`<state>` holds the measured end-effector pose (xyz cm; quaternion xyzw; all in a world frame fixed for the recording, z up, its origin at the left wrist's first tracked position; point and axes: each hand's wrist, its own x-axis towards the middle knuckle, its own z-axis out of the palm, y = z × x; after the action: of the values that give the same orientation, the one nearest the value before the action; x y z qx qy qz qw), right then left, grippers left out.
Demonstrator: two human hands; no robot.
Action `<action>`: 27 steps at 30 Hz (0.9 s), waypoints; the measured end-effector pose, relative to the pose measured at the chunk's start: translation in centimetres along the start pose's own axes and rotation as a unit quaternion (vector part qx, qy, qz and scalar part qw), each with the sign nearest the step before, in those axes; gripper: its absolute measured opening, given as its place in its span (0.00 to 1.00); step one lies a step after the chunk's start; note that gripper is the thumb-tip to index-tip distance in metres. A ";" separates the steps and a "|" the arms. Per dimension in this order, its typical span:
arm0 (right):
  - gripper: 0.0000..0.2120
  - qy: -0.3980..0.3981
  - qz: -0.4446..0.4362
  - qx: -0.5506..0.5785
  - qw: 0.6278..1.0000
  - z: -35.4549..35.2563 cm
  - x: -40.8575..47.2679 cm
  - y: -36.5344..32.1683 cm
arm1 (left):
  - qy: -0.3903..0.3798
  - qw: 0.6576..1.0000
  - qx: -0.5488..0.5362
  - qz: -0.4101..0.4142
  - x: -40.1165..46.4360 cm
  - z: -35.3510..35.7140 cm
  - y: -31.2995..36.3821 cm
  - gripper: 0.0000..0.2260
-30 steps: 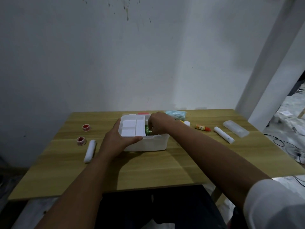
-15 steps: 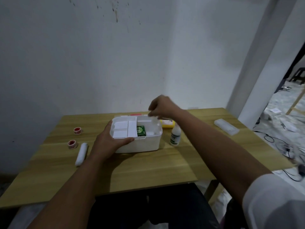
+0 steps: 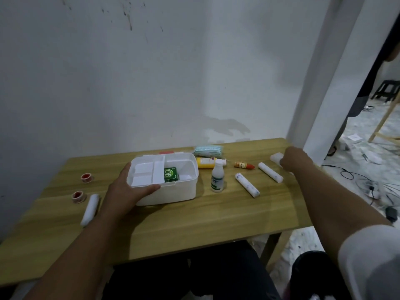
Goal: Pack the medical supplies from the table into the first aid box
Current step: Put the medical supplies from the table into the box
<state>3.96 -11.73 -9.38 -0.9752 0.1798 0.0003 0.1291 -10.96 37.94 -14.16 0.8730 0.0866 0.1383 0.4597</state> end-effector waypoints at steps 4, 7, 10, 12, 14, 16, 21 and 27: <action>0.24 -0.020 0.042 -0.038 0.998 2.2 0.9 1.9 | 0.003 1.000 0.002 0.002 0.0 0.0 -0.2 0.59; 0.20 0.021 0.048 -0.029 0.998 3.3 0.7 2.4 | -0.002 1.000 -0.001 0.004 0.1 0.1 0.1 0.58; 0.18 0.049 0.058 0.006 0.997 3.7 0.8 2.9 | 0.007 1.000 0.000 0.014 0.1 0.4 0.3 0.51; 0.17 0.050 0.054 0.031 0.997 3.3 1.0 2.8 | 0.006 1.000 0.003 0.012 0.2 0.4 0.3 0.51; 0.19 0.059 0.042 0.066 0.995 2.5 1.1 2.2 | 0.001 1.000 0.001 0.011 0.1 0.3 0.1 0.52; 0.23 0.062 0.032 0.124 0.990 1.4 1.1 1.0 | -0.003 1.000 0.001 0.008 0.1 0.1 0.0 0.54; 0.30 0.054 -0.058 0.250 0.965 -1.7 -0.3 -4.9 | -0.004 1.000 -0.002 0.006 0.0 0.1 0.4 0.52; 0.36 -0.003 -0.216 0.303 0.928 -4.2 -3.8 -13.0 | -0.012 1.000 -0.018 0.012 -0.2 0.0 0.7 0.49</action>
<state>4.75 0.27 -1.84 -0.9051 -0.0439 -0.0794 0.4154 -11.12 37.48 -13.66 0.8669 0.0684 0.1350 0.4750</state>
